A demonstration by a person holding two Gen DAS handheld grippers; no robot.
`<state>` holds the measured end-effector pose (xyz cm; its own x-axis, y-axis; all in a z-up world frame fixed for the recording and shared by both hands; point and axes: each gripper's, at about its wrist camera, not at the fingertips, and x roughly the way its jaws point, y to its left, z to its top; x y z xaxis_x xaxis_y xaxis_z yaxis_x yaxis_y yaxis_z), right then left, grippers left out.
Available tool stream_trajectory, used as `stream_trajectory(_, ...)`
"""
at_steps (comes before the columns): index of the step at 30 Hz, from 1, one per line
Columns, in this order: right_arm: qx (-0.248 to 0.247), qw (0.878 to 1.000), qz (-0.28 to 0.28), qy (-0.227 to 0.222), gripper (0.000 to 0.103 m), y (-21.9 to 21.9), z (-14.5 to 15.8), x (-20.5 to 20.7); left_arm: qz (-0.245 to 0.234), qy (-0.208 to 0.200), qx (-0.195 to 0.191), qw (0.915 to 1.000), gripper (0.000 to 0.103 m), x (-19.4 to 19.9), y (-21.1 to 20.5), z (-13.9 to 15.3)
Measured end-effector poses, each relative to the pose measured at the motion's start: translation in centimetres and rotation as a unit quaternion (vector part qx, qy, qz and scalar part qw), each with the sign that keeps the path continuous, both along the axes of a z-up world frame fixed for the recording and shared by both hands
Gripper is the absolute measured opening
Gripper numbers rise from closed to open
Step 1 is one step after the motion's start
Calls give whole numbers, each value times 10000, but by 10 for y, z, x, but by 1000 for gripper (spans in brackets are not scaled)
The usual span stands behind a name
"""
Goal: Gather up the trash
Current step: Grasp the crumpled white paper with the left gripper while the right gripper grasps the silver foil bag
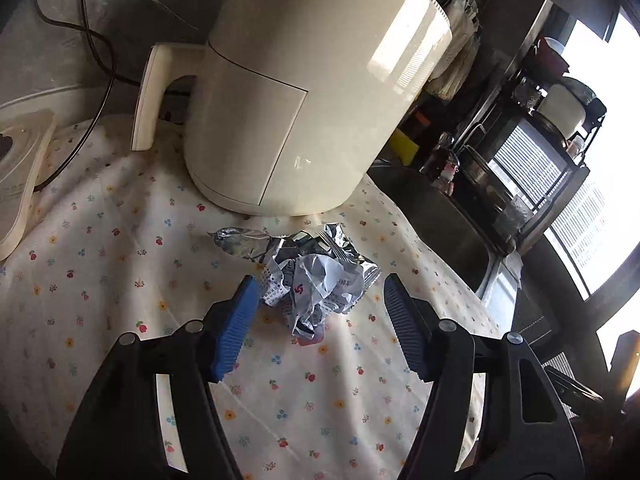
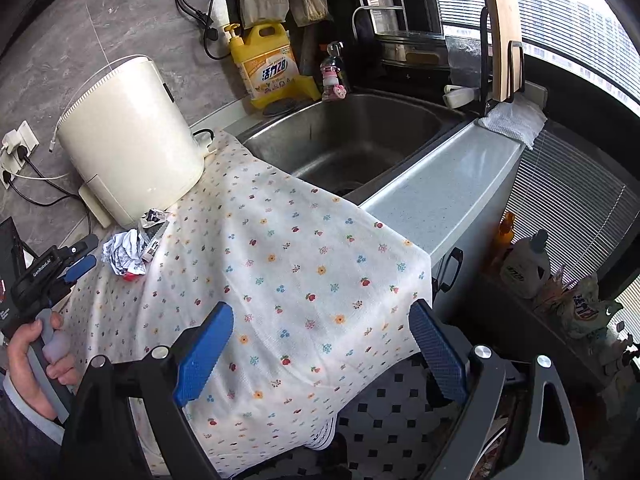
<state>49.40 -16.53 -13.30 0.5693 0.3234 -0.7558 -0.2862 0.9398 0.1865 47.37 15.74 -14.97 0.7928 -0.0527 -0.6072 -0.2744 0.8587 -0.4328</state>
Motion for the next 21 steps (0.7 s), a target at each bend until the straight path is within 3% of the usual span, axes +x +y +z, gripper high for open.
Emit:
stream_trajectory(4,-64,10000,-26,27,88,8,0,4,-67,98,-58,9999,64,14,13,-10)
stream_trajectory(5,-81,10000,-8,30,88,11,0,5,-80,137,-91,9998,49,17,15,-13)
stream_trajectory(6,-96,9999,24,25,88,14,1,6,-85,223,-86,9997,24,19,16,-16)
stream_trajectory(9,-163,9997,163,31,88,27,0,10,-111,187,-7,9998,10,17,18,-15)
stream_trajectory(21,-137,9939,1089,89,88,113,-10,23,348,-58,87,9993,10,-40,52,2)
